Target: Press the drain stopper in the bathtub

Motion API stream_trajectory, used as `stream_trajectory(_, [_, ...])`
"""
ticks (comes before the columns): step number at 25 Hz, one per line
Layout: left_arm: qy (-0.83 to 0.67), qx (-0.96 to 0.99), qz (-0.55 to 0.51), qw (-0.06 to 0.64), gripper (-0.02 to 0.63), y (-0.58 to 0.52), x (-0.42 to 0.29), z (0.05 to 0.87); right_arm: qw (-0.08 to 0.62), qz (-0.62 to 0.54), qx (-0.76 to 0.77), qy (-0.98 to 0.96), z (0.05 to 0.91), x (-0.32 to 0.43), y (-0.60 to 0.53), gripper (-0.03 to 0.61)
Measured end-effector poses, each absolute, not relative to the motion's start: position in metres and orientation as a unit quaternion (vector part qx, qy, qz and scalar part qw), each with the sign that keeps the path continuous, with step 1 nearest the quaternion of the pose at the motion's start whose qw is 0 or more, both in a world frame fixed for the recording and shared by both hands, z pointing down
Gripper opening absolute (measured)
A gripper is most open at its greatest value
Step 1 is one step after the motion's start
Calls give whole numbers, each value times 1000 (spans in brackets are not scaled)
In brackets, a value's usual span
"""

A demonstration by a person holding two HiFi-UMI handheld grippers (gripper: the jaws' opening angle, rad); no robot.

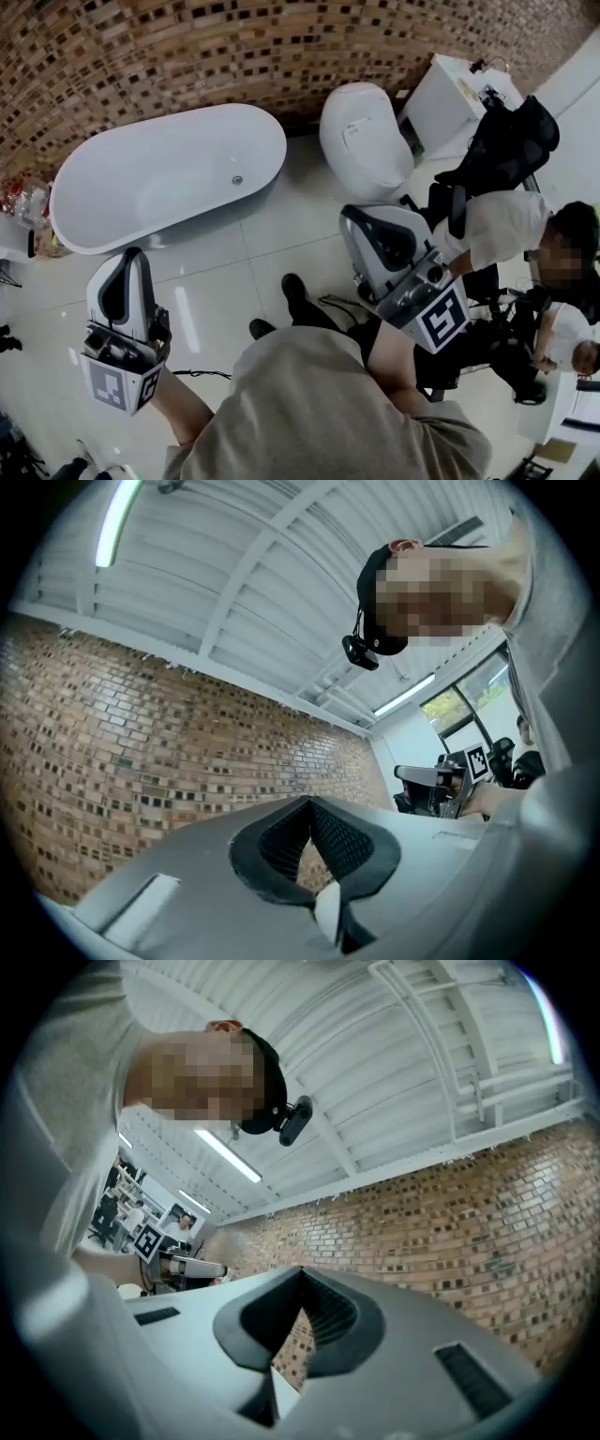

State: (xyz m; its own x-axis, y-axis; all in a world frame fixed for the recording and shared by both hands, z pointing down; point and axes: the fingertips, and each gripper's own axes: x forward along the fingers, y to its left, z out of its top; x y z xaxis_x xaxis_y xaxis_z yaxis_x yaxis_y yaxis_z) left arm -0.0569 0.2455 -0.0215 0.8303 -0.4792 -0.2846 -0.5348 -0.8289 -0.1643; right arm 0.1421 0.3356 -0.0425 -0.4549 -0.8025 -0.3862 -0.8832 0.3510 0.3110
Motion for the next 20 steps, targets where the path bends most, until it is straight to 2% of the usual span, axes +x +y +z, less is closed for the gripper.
stream_trajectory(4, [247, -955, 143, 79, 9, 272, -66, 0, 9, 238, -529, 815, -26, 111, 380, 14])
stream_trajectory(8, [246, -956, 147, 59, 9, 293, -77, 11, -24, 240, -518, 820, -23, 84, 403, 14])
stream_trajectory(15, [284, -941, 153, 103, 9, 317, -104, -2, -13, 303, -447, 841, -29, 41, 421, 14])
stream_trajectory(20, [283, -938, 151, 133, 9, 334, -93, -23, 27, 313, -436, 843, -41, 54, 428, 14])
